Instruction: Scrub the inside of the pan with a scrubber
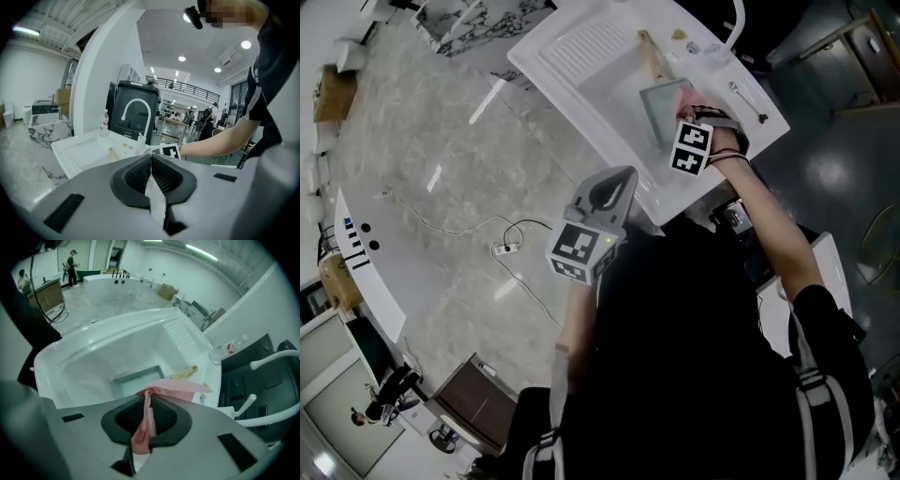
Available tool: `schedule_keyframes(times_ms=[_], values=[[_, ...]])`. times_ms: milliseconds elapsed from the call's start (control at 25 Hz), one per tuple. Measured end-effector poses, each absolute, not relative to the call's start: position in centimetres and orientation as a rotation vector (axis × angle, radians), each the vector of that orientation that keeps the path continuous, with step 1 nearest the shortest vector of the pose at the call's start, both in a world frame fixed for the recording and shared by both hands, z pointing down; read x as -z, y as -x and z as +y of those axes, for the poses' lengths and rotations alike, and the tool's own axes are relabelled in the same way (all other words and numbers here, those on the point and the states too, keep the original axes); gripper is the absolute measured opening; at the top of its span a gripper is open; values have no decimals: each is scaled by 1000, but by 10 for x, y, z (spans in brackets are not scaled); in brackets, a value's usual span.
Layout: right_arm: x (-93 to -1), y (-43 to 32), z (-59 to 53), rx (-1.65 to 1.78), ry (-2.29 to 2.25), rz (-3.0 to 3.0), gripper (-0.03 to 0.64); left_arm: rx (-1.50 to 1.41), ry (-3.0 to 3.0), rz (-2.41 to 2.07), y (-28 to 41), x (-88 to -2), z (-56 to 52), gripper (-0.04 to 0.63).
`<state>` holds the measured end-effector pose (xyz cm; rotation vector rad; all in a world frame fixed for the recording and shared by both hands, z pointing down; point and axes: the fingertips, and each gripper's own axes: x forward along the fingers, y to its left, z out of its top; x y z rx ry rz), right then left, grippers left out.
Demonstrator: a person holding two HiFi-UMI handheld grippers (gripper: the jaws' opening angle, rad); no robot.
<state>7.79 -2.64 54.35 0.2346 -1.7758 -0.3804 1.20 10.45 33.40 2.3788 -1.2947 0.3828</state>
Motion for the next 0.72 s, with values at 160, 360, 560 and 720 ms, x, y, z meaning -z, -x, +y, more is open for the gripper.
schedule_keyframes(times_ms=[160,360,560,720], values=[[-490,-69,-11,361,-348,-1856,49,-358,-2433,-1276,5,-320,107,34],[-411,-62,23,360,-543,-1937,49,-353,-2523,-1210,30,-298,126,34],[-339,-37,79,201,-718,-2210,49,-320,-2595,-1133,52,-287,148,34],[-291,-18,122,16,-885,-2462,49,-299,-2631,-1029,59,-288,169,33]])
